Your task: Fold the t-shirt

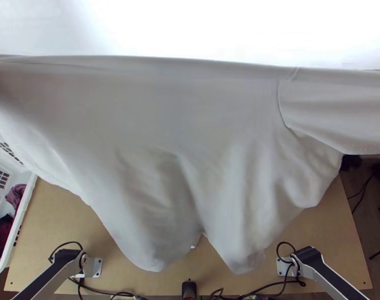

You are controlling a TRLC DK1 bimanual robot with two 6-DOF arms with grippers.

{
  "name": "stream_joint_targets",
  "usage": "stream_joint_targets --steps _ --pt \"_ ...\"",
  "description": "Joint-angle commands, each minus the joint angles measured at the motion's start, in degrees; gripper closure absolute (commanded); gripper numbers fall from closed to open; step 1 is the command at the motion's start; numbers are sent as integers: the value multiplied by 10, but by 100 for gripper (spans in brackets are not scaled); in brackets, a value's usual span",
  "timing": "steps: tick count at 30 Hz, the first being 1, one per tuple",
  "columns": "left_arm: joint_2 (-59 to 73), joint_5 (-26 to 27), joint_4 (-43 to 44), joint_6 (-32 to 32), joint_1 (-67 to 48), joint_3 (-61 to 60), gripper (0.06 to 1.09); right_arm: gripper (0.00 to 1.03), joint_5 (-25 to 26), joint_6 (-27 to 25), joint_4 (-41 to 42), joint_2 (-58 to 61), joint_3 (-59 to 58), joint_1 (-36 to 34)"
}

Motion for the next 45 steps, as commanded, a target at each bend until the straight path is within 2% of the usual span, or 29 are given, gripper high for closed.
stream_joint_targets --steps 1,5,10,17,25,35,39,45 --pt "-18 43 -87 -19 -44 -142 105 100 -1 51 -20 -38 -121 -11" --pt "-32 42 -79 -19 -77 -279 105 100 -2 80 19 -30 -223 -9" --pt "-39 41 4 -21 -92 -411 105 100 -2 95 96 19 -346 -1" --pt "15 37 112 -21 -87 -500 105 100 -8 138 187 175 -390 -1" --pt "127 35 230 -32 -80 -540 105 100 -31 157 243 371 -330 -9" --pt "317 28 366 -33 -37 -504 105 100 -33 168 254 589 -171 -22" --pt "395 15 399 -38 -24 -458 105 100 -33 181 256 656 -116 -35" --pt "499 3 401 -62 -19 -374 105 100 -33 197 255 737 -27 -50"
